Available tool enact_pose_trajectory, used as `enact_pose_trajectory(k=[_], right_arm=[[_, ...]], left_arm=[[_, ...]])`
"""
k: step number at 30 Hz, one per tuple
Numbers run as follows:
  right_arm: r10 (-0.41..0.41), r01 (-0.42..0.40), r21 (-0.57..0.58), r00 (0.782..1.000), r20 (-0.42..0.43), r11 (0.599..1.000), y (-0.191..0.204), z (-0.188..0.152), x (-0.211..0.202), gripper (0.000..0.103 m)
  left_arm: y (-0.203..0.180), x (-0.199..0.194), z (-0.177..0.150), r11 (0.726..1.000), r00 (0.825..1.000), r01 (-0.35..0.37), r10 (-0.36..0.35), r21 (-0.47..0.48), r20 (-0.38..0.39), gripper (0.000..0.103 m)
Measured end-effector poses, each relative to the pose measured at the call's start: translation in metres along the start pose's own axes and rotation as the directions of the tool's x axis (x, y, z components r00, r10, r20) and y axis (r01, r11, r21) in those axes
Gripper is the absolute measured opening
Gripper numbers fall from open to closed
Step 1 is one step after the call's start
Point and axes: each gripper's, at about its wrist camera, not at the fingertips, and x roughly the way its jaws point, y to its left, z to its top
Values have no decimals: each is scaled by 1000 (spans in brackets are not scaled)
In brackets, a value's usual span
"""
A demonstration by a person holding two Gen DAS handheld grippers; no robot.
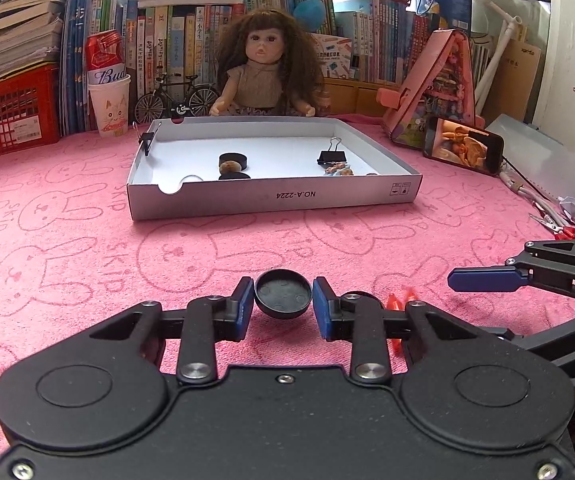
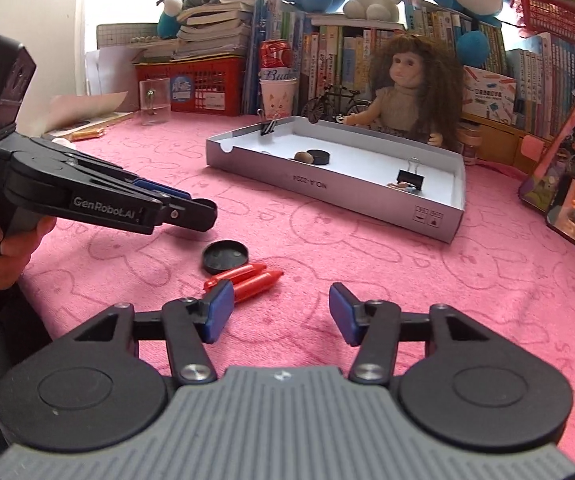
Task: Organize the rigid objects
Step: 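Hold the black round lid in the left tool while the right tool grasps a red cap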
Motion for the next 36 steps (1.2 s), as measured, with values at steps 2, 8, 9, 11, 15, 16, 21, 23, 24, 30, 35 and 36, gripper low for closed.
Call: enact_pose_trajectory(k=[2,8,9,11,15,16,21,23,24,30,35,36], right_arm=[[9,-10,-29,1000,-8,1000,2,1,4,66],[39,-41,-58,998,-42,997,-3,9,12,66],[26,-28,-46,999,-47,999,-4,10,12,67],[-10,10,6,999,-50,1000,-5,9,10,67],[-44,51,141,998,-55,989,-3,3,1,67],[-55,62,142,997,-57,988,0,2,0,67],[-94,99,87,993,-66,991,9,1,-2,67],[-123,130,103,990,-73,986,1,1,-1,67],[-140,148,111,987,-76,983,-3,1,-1,67],[-205,216,152,975,-88,964,-18,0,-4,65],[-141,151,197,988,-60,969,-12,4,-7,65],[-131,141,206,990,-58,968,-10,5,-7,65]], left_arm=[[0,0,0,1000,1000,-4,4,0,-3,30],[1,-1,-1,1000,1000,-11,11,-6,-1,30],[2,-2,-2,1000,1000,-12,12,-10,0,30],[3,-2,-2,1000,1000,-15,15,-16,0,30],[5,0,-3,999,1000,-22,22,-26,-5,30],[6,0,-3,999,1000,-22,22,-28,-6,30],[6,0,-3,999,1000,-23,22,-31,-4,30],[7,-1,-4,999,1000,-25,25,-35,-3,30],[8,-1,-4,999,1000,-26,26,-37,-3,30],[9,-1,-5,999,1000,-30,29,-44,-6,30],[8,-1,-6,998,999,-31,31,-46,-5,30],[8,-1,-6,998,1000,-31,31,-46,-5,30]])
